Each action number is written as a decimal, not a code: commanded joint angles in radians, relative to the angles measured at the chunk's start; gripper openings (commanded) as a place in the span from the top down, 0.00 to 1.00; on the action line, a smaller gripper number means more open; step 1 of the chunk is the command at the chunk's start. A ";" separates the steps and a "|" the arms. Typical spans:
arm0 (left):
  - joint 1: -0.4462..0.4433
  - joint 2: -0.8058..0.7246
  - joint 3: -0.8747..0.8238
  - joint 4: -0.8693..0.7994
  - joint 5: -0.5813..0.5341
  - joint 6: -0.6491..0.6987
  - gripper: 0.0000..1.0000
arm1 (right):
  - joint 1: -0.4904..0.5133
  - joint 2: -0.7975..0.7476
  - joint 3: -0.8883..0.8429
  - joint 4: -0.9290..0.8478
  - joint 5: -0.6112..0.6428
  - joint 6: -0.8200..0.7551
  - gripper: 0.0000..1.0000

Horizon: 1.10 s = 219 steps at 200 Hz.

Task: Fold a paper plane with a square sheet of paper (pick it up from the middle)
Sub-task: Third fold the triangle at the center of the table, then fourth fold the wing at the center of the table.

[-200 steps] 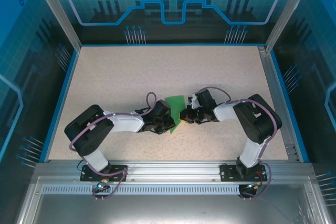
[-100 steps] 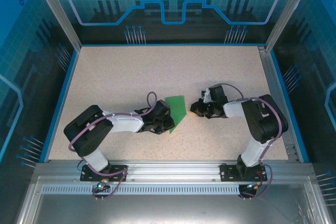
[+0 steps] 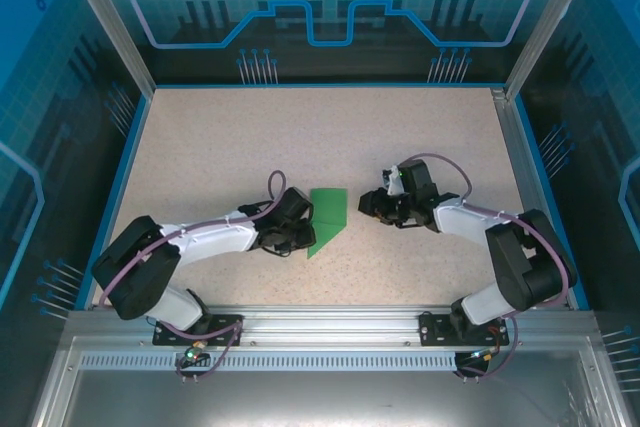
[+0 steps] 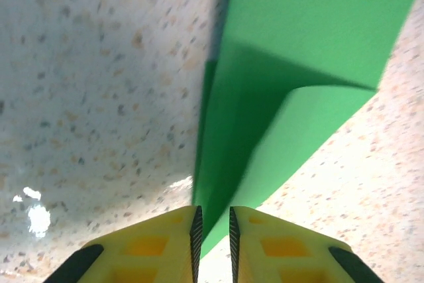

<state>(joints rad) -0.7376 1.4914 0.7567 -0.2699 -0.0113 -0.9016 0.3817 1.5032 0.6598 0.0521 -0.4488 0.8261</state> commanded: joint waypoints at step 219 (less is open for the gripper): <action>0.090 0.239 0.109 -0.037 0.033 0.063 0.78 | 0.121 0.225 0.141 0.047 -0.081 0.083 0.62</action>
<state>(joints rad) -0.6563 1.6814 0.8680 -0.2874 0.0216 -0.8608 0.4911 1.7153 0.7628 0.0792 -0.4931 0.9020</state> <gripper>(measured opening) 0.218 0.385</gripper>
